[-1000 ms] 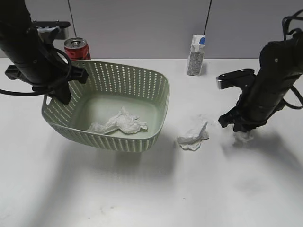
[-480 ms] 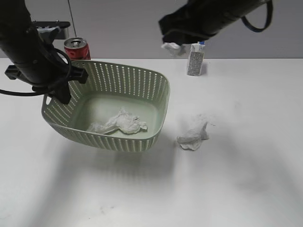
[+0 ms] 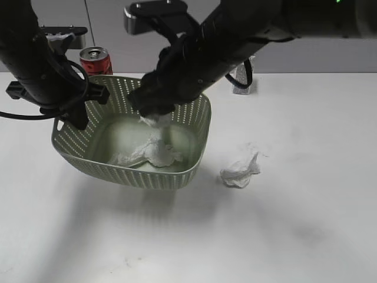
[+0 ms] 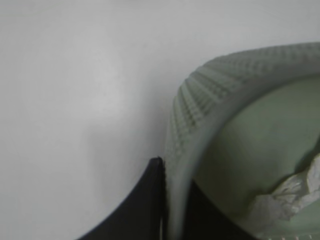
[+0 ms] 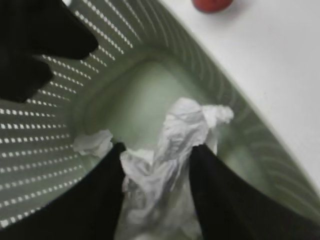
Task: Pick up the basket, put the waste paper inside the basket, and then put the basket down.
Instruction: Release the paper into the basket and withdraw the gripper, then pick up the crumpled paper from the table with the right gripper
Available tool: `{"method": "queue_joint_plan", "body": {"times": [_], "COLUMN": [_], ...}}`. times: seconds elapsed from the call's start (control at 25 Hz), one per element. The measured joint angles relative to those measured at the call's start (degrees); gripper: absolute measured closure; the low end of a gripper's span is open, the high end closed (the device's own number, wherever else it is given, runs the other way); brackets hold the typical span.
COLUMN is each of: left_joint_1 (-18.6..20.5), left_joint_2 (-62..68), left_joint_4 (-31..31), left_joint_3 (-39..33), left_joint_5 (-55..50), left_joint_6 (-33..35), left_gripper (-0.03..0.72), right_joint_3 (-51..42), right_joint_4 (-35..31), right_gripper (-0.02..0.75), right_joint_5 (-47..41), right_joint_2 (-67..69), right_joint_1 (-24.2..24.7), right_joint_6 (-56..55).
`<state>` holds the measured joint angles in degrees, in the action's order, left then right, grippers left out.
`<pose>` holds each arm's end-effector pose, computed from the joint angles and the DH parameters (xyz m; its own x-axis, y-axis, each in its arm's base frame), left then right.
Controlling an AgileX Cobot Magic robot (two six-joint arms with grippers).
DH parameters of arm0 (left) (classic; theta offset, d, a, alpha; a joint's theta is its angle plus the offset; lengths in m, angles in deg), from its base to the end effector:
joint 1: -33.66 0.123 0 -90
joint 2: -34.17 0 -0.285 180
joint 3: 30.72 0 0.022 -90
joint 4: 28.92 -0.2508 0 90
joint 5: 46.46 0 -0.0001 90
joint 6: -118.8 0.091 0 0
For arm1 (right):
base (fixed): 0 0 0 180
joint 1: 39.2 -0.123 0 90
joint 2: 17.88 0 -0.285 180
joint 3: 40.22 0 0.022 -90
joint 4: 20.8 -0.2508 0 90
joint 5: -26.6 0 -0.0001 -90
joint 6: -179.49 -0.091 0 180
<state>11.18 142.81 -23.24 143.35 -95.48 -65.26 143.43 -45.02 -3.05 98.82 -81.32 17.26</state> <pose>0.3246 -0.1417 0.2218 -0.9319 0.2393 -0.2725 0.2772 0.9546 -0.1096 0.3021 0.2981 0.2309 -0.6181 -0.4764 -0.6253 -0.7153 0.6708 0.1960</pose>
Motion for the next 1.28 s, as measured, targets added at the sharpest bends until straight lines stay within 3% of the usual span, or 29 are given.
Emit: {"method": "queue_joint_plan", "body": {"times": [0.12, 0.24, 0.4, 0.64, 0.84, 1.08, 1.28], "left_joint_1": [0.0, 0.0, 0.0, 0.97, 2.78, 3.49, 3.49], "left_joint_2": [0.0, 0.0, 0.0, 0.0, 0.0, 0.0, 0.0], "left_joint_4": [-0.05, -0.05, -0.37, -0.55, -0.96, -1.08, -1.08], "left_joint_3": [0.0, 0.0, 0.0, 0.0, 0.0, 0.0, 0.0], "left_joint_5": [0.0, 0.0, 0.0, -1.31, -2.6, -3.11, -3.18], "left_joint_6": [0.0, 0.0, 0.0, 0.0, 0.0, 0.0, 0.0], "left_gripper": [0.689, 0.689, 0.689, 0.689, 0.689, 0.689, 0.689], "right_joint_3": [-0.05, 0.13, 1.5, 2.1, -2.23, -16.84, -20.58], "right_joint_4": [-0.43, -0.54, 1.27, 17.67, 22.26, 22.39, 22.44], "right_gripper": [0.185, 0.12, 0.124, 0.14, 0.144, 0.144, 0.144], "right_joint_5": [-1.89, -2.18, -5.18, -13.92, -16.18, 1.35, 8.74], "right_joint_2": [1.31, 0.71, -2.21, -9.53, -10.62, -6.94, -1.52], "right_joint_1": [-0.06, -0.06, 0.6, 6.4, 11.94, 12.29, 12.29], "right_joint_6": [-0.05, -0.05, -1.53, -12.01, -15.22, -16.94, -17.23]}}
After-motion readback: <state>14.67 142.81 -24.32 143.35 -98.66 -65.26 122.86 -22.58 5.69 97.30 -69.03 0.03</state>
